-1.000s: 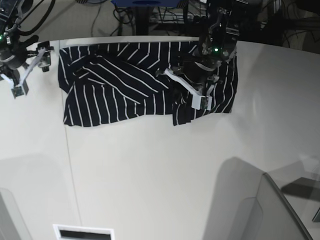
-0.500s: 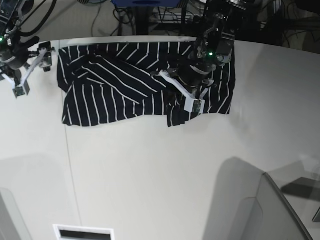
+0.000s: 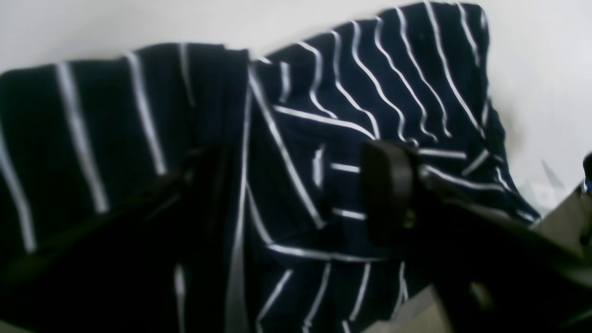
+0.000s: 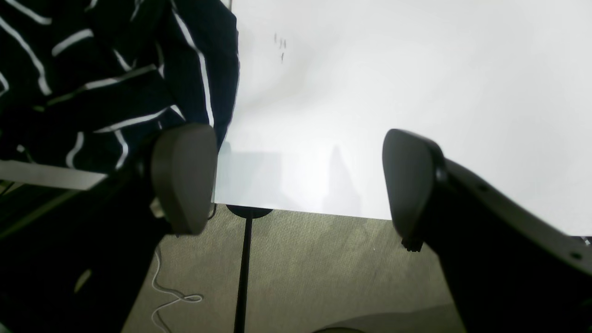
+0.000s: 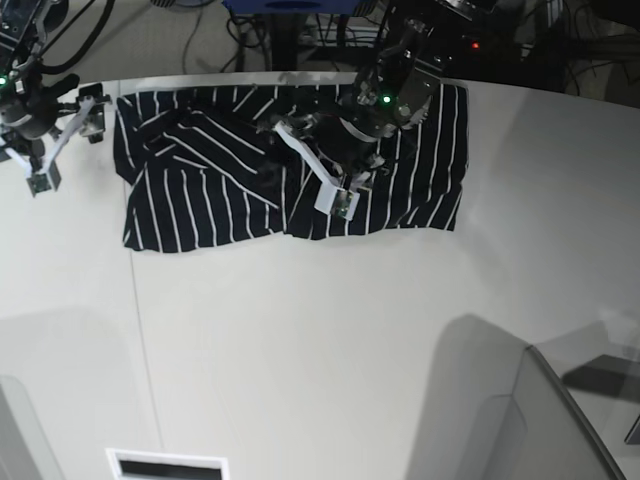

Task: Layout the t-shirt on the table in an organized manner, then fold the t-shirt properly
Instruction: 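Grasp the strip end with the left gripper and fold it toward the middle, then grasp the other strip end with the right gripper and fold it toward the middle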

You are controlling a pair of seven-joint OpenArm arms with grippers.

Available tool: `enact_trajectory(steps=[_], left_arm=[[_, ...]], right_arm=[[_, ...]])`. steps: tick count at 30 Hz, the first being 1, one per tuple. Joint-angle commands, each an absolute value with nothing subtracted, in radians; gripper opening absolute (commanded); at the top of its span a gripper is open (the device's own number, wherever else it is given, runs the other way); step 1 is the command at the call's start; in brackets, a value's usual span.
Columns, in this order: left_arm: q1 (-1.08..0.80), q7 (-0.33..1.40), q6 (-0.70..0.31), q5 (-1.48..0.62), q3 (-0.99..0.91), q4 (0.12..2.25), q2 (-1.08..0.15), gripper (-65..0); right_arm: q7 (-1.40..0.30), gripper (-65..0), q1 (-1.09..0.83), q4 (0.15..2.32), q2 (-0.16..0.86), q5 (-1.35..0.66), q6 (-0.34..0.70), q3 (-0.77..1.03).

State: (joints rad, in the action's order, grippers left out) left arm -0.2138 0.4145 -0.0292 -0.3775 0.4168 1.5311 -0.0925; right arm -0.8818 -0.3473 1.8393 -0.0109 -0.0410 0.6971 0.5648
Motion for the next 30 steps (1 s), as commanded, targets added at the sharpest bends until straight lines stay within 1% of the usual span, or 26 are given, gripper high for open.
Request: enact_trajectory(steps=[1, 3, 4, 6, 8, 10, 11, 12, 14, 15, 17, 18, 21, 23, 27, 30], left_arm=[[-0.194, 0.394, -0.039, -0.384, 0.432, 1.563, -0.088, -11.5], [-0.189, 0.394, -0.050, -0.384, 0.466, 1.589, -0.091, -6.9], [-0.189, 0.394, -0.064, -0.384, 0.472, 1.606, -0.097, -6.3], [-0.197, 0.394, -0.101, -0.384, 0.476, 1.661, -0.117, -6.4], [-0.206, 0.394, -0.107, -0.384, 0.475, 1.721, -0.143, -6.6], [-0.219, 0.394, -0.101, -0.377, 0.472, 1.764, -0.196, -6.9], [-0.220, 0.394, -0.088, -0.377, 0.467, 1.781, -0.231, -9.5], [-0.229, 0.394, -0.065, -0.383, 0.453, 1.788, -0.262, -14.6], [-0.255, 0.394, -0.018, -0.384, 0.401, 1.790, -0.305, -29.9], [-0.272, 0.394, -0.004, -0.384, 0.358, 1.790, -0.317, -40.3], [-0.315, 0.394, 0.002, -0.384, 0.252, 1.790, -0.328, -63.4], [-0.337, 0.394, 0.002, -0.383, 0.202, 1.790, -0.328, -65.0], [-0.401, 0.394, -0.001, -0.377, 0.061, 1.791, -0.321, -65.0], [-0.435, 0.389, -0.002, -0.375, 0.013, 1.785, -0.321, -65.0], [-0.478, 0.387, -0.002, -0.375, 0.008, 1.784, -0.323, -65.0], [-0.495, 0.387, -0.002, -0.375, 0.038, 1.784, -0.323, -65.0]], right_arm=[[-0.868, -12.2, -0.346, 1.853, -0.001, -0.045, 0.698, 0.568], [-0.868, -12.2, -0.346, 1.853, -0.001, -0.045, 0.698, 0.568], [-0.868, -12.2, -0.346, 1.853, -0.001, -0.045, 0.698, 0.568], [-0.868, -12.2, -0.346, 1.853, -0.001, -0.045, 0.698, 0.568], [-0.868, -12.2, -0.348, 1.853, -0.001, -0.045, 0.698, 0.568], [-0.865, -12.2, -0.351, 1.853, -0.001, -0.045, 0.698, 0.568], [-0.865, -12.2, -0.349, 1.853, -0.001, -0.045, 0.698, 0.568], [-0.865, -12.2, -0.348, 1.857, -0.001, -0.045, 0.698, 0.568], [-0.865, -12.2, -0.338, 1.862, -0.001, -0.047, 0.698, 0.565], [-0.869, -12.2, -0.321, 1.862, -0.001, -0.047, 0.698, 0.556], [-0.869, -12.2, -0.306, 1.860, -0.001, -0.047, 0.698, 0.509], [-0.869, -12.2, -0.305, 1.863, -0.001, -0.047, 0.698, 0.481], [-0.869, -12.2, -0.282, 1.879, -0.001, -0.047, 0.698, 0.360], [-0.871, -12.2, -0.259, 1.877, -0.001, -0.047, 0.698, 0.272], [-0.951, -12.3, -0.183, 1.876, -0.007, -0.047, 0.698, 0.122], [-1.015, -12.3, -0.116, 1.874, -0.045, -0.047, 0.698, 0.036]])
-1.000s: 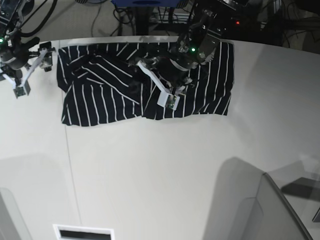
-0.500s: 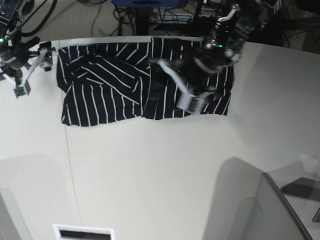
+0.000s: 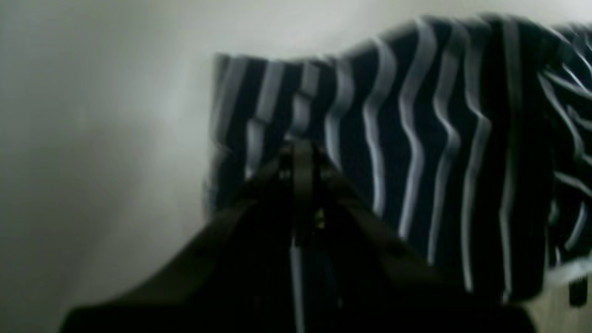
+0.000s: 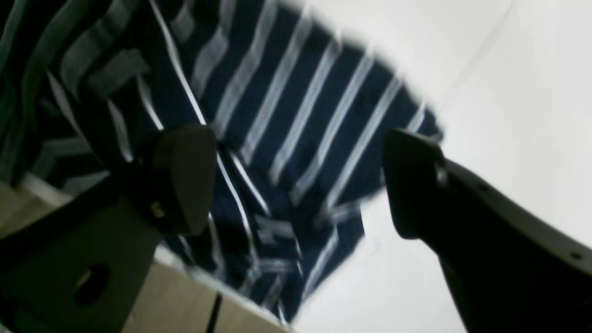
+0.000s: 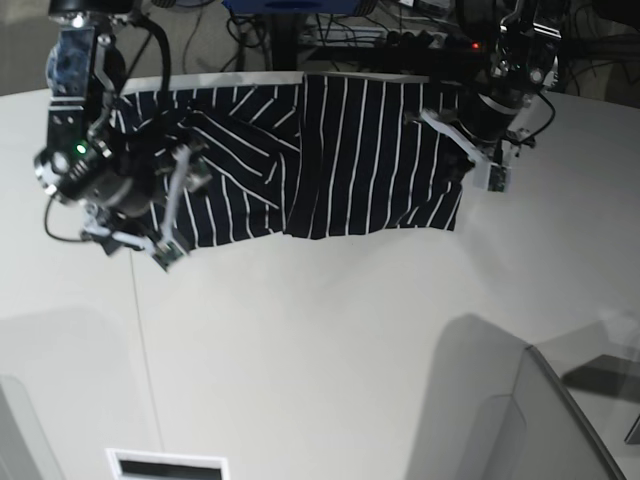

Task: Layout the t-shirt on the table in an organized manner, then fold the t-shirt properly
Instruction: 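Grasp the other strip end with the right gripper and fold it toward the middle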

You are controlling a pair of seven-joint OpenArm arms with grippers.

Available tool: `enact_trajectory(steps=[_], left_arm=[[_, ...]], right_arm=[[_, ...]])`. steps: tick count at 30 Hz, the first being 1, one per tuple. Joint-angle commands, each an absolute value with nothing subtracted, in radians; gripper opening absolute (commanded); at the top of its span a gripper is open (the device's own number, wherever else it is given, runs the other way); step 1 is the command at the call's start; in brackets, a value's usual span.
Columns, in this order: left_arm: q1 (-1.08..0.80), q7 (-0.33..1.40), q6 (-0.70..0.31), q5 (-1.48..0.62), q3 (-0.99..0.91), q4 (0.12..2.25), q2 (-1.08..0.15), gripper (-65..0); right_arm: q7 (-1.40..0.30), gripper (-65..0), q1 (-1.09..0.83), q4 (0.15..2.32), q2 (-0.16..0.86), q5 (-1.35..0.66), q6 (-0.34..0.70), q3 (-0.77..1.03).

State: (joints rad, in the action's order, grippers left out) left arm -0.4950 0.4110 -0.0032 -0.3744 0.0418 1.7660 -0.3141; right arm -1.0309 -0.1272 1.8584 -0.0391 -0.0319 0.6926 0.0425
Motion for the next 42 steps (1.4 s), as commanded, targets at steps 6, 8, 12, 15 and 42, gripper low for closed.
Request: enact_trajectory(steps=[6, 8, 12, 15, 42], left_arm=[[-0.496, 0.387, -0.002, -0.374, 0.102, 1.722, -0.325, -65.0], [-0.493, 0.386, -0.002, -0.374, 0.102, 1.669, -0.325, -65.0], [-0.489, 0.386, -0.002, -0.374, 0.104, 1.584, -0.323, -65.0], [-0.487, 0.386, -0.002, -0.374, 0.104, 1.558, -0.323, -65.0], [-0.381, 0.394, -0.004, -0.383, -0.061, 1.736, -0.328, -65.0]], right_arm=[[-1.046, -22.7, 0.033, 1.702, -0.093, -0.047, 0.698, -0.124], [-1.043, -39.2, 0.081, 1.603, -0.096, -0.047, 0.698, -0.189], [-1.035, -65.0, 0.143, 1.468, -0.099, -0.048, 0.698, -0.285], [-0.989, -60.0, 0.160, 1.417, -0.110, -0.048, 0.698, -0.317], [-0.980, -64.5, 0.166, 1.409, -0.067, -0.048, 0.698, -0.381]])
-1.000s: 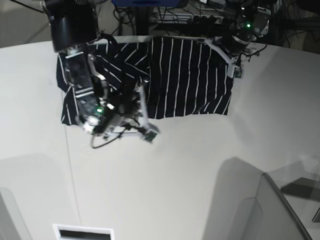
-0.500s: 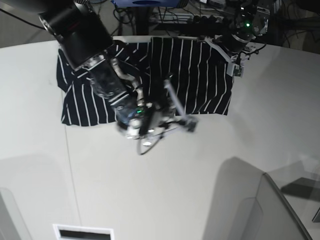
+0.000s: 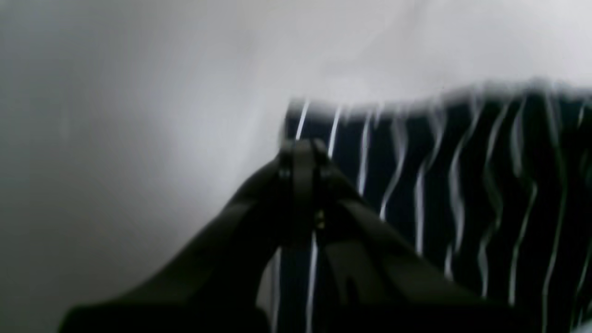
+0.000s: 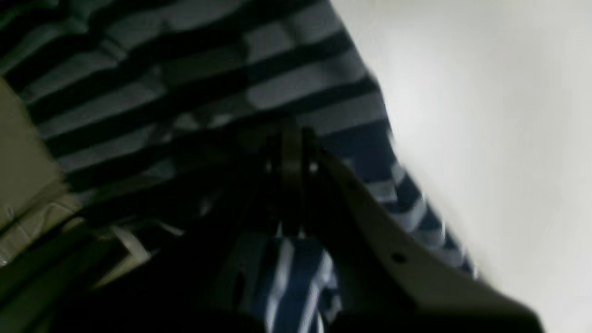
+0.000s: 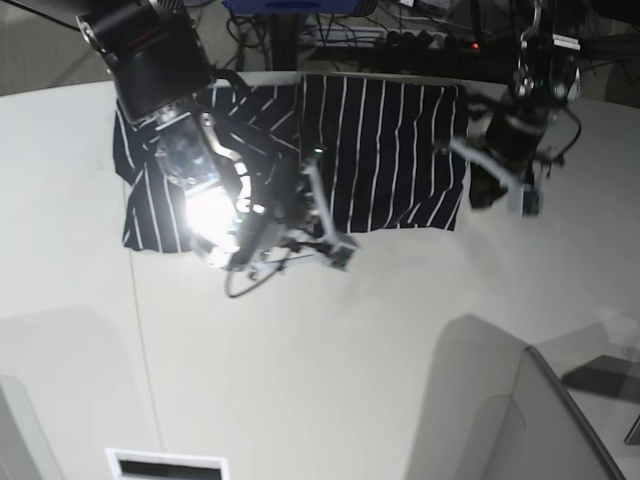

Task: Layout the t-shirt on the table in an organized manner, then fold the t-shirt properly
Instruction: 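Grasp the other strip end with the right gripper and fold it toward the middle, then release the fabric and raise both grippers to the bundle's sides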

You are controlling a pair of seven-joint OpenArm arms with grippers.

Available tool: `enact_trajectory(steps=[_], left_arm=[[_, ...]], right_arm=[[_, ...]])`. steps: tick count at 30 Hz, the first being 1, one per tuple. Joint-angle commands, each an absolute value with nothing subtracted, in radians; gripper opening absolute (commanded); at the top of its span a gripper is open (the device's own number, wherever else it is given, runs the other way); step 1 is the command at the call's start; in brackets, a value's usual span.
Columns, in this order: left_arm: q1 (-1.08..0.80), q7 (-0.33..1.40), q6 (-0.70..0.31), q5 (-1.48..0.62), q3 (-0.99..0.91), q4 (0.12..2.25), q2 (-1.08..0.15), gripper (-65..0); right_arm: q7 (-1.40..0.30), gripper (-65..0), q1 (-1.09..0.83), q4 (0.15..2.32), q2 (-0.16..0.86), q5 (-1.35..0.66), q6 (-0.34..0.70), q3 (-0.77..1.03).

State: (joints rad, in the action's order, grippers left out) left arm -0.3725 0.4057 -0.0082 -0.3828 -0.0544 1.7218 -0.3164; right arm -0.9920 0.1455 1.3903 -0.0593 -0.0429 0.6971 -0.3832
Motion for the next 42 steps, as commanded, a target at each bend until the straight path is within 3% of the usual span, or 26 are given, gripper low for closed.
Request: enact_trajectory(steps=[1, 6, 15, 26, 30, 35, 37, 42], left_arm=[[-0.349, 0.394, -0.005, -0.383, -0.045, 1.704, -0.328, -65.0], [-0.251, 0.394, -0.082, -0.375, 0.005, 1.558, -0.323, -65.0], [-0.217, 0.387, -0.085, -0.375, 0.015, 1.443, -0.325, -65.0], [-0.025, 0.384, -0.088, -0.374, 0.018, 1.190, -0.318, -65.0], [0.019, 0.351, -0.088, -0.374, 0.018, 1.161, -0.309, -65.0], [-0.035, 0.334, -0.088, -0.383, -0.018, 1.288, -0.315, -65.0], [-0.099, 0.335, -0.088, -0.384, -0.065, 1.374, -0.317, -65.0], [-0.286, 0.329, -0.105, -0.384, -0.156, 1.578, -0.314, -65.0]], right_arm=[[-0.980, -64.5, 0.157, 1.409, -0.058, -0.048, 0.698, -0.371], [-0.980, -64.5, 0.119, 1.438, -0.013, -0.048, 0.698, -0.335], [-0.989, -64.7, 0.053, 1.550, 0.008, -0.048, 0.698, -0.260], [-0.980, -64.7, -0.005, 1.593, 0.039, -0.047, 0.698, -0.257], [-0.980, -64.4, -0.048, 1.682, 0.036, -0.047, 0.698, -0.142], [-0.989, -63.9, -0.064, 1.747, 0.007, -0.048, 0.698, 0.162], [-0.992, -58.4, -0.061, 1.741, -0.001, -0.048, 0.698, 0.285], [-1.029, -13.7, -0.053, 1.673, 0.001, -0.050, 0.698, 0.437]])
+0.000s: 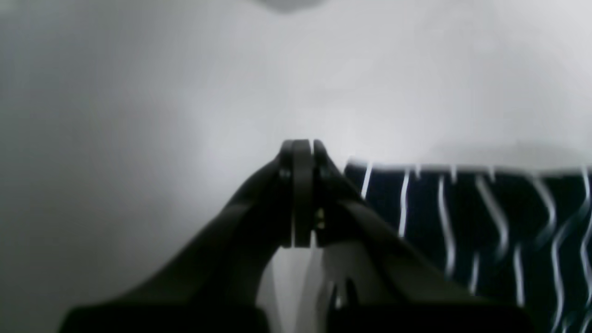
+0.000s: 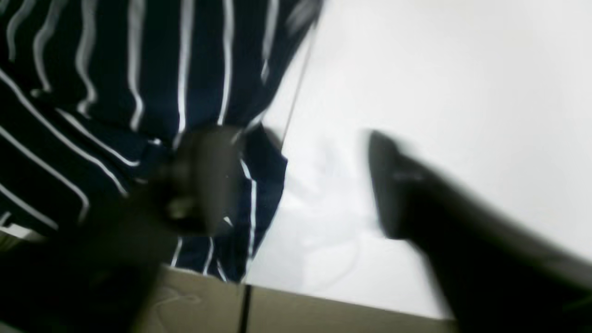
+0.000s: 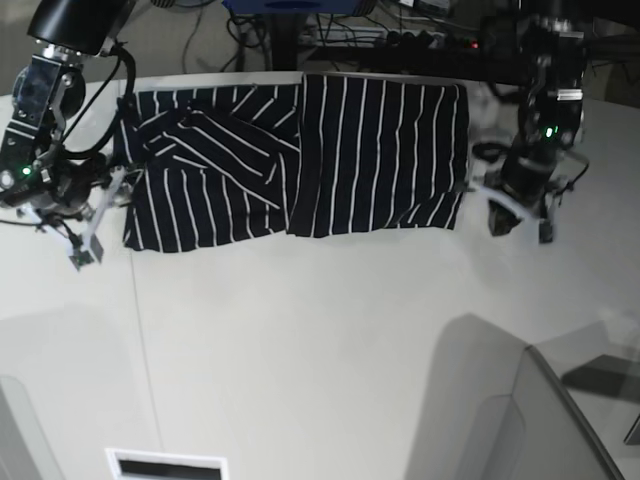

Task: Layout the t-shirt on the table in an organized manner, then fold the t-shirt properly
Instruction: 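Release the fabric and raise both grippers to the bundle's sides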

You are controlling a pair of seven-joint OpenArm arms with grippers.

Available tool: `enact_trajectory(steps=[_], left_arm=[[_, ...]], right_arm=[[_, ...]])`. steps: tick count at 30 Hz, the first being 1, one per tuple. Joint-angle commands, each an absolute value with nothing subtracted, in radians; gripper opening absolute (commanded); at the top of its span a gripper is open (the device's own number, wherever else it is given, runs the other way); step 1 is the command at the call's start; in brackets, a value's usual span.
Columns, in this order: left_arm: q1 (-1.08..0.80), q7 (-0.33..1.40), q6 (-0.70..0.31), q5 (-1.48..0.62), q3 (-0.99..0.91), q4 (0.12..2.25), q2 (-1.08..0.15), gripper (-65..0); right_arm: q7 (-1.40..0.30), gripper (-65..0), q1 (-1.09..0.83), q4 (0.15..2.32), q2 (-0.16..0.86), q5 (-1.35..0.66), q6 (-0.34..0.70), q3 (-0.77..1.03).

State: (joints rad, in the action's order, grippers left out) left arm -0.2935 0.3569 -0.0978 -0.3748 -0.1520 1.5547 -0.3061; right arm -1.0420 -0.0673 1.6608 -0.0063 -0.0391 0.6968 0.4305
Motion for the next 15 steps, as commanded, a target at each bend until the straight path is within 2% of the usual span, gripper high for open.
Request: enact_trajectory(steps=[1, 3, 7, 12, 15], left_arm=[[-0.315, 0.328, -0.122, -0.384, -0.173, 1.603, -0.314, -65.0], [-0.366, 0.328, -0.174, -0.384, -0.219, 1.632, -0.312, -65.0], [-0.421, 0.328, -0.321, -0.384, -0.332, 1.626, -0.285, -65.0], [-0.449, 0.329, -0.515, -0.377, -0.506, 1.587, -0.228, -65.0], [-0.452, 0.329, -0.568, -0.375, -0.547, 1.555, -0.222, -65.0]], right_arm=[[-1.029, -7.7, -0.053, 1.659, 0.001, -0.050, 0.698, 0.458], [-1.033, -0.8, -0.053, 1.620, 0.001, -0.050, 0.698, 0.501], [-1.032, -0.5, -0.045, 1.529, 0.001, -0.067, 0.698, 0.587], [-1.038, -0.5, -0.042, 1.380, 0.056, -0.295, 0.698, 0.636], [-1.040, -0.5, -0.042, 1.294, 0.097, -0.440, 0.698, 0.618]])
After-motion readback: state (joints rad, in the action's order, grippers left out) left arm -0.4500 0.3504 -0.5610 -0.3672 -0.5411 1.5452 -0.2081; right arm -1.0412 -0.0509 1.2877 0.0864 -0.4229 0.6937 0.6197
